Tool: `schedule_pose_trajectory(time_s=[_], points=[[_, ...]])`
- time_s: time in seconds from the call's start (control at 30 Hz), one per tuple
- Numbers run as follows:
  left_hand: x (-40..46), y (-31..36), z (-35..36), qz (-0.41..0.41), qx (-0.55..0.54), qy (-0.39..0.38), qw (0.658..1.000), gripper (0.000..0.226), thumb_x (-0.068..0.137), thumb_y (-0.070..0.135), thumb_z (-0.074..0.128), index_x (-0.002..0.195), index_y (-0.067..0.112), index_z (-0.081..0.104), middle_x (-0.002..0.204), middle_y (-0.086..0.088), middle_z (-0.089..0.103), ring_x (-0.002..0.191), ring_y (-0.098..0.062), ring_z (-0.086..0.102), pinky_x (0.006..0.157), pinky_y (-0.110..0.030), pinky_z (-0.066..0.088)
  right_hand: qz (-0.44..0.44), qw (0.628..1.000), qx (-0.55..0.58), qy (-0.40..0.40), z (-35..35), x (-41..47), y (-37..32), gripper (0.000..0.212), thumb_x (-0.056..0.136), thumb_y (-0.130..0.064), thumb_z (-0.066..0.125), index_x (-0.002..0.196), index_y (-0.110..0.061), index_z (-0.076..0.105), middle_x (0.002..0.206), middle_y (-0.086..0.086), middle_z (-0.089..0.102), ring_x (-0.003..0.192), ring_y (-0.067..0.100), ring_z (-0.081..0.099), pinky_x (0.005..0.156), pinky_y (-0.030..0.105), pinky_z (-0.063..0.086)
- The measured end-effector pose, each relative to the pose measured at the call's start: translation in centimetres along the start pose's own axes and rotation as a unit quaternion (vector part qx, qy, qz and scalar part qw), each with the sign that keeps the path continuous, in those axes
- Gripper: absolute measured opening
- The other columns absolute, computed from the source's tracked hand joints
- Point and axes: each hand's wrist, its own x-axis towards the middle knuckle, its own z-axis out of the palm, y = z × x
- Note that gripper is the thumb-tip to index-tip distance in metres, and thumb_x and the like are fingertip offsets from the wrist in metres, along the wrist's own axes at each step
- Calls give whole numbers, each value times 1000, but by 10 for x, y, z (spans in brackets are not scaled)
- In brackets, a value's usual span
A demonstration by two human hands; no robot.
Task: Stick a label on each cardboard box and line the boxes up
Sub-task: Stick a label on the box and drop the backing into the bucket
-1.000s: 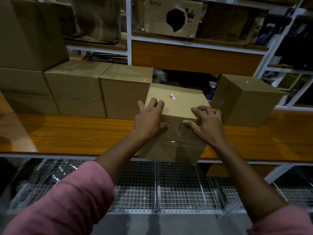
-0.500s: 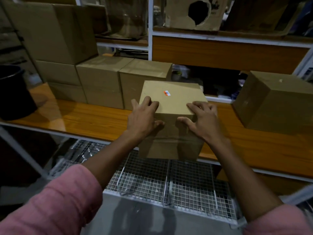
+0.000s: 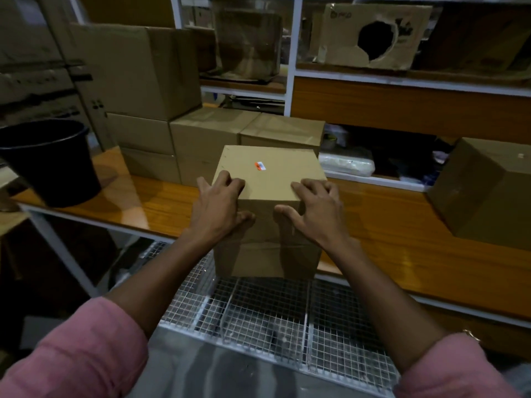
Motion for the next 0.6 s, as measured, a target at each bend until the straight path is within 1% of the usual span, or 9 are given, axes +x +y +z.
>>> schedule_pose_trajectory(time_s=[0.13, 0.3, 0.33, 0.4, 0.47, 0.53, 0.6], points=[[6, -54, -9, 10, 14, 2, 1000, 77, 74, 62, 77, 136, 26, 50, 131, -1, 45, 115, -35, 37, 76, -37, 41, -1, 1000, -13, -3, 25, 20, -46, 73, 88, -77, 45, 146, -32, 47, 151, 2, 46, 139, 34, 31, 102, 49, 45], [16, -123, -18, 11, 14, 6, 1000, 76, 77, 63, 74, 138, 26, 48, 133, -2, 43, 118, -35, 36, 74, -37, 47, 1, 1000, -11, -11, 53, 47, -104, 84, 82, -84, 30, 146, -33, 47, 151, 0, 45, 139, 33, 30, 102, 52, 46], [18, -133, -18, 15, 16, 8, 1000, 75, 78, 63, 73, 138, 26, 47, 133, -2, 42, 117, -34, 36, 73, -36, 47, 2, 1000, -8, -11, 57, 51, -112, 84, 82, -84, 30, 146, -33, 47, 152, 0, 45, 139, 33, 29, 102, 52, 45], [22, -149, -18, 25, 20, 12, 999, 75, 78, 65, 71, 137, 27, 46, 134, -2, 42, 116, -33, 37, 74, -36, 49, 7, 1000, -5, -13, 64, 57, -124, 82, 83, -82, 34, 147, -33, 46, 153, 0, 43, 140, 33, 28, 103, 53, 44], [25, -159, -16, 33, 26, 13, 999, 74, 79, 67, 69, 137, 27, 46, 133, -2, 43, 115, -33, 38, 77, -39, 53, 11, 1000, -4, -14, 68, 63, -129, 80, 85, -81, 36, 148, -34, 46, 154, -1, 42, 141, 32, 26, 104, 54, 43], [28, -164, -16, 36, 25, 20, 999, 73, 79, 67, 69, 136, 26, 46, 133, -2, 43, 115, -33, 38, 77, -39, 53, 15, 1000, -5, -13, 70, 68, -131, 80, 84, -84, 35, 147, -35, 46, 154, -2, 43, 141, 31, 28, 104, 56, 42], [30, -167, -15, 38, 26, 27, 999, 72, 81, 66, 67, 137, 26, 46, 133, -3, 43, 115, -33, 38, 79, -38, 50, 19, 1000, -12, -18, 70, 72, -132, 83, 82, -87, 30, 148, -38, 45, 155, -4, 42, 143, 30, 29, 107, 58, 36]])
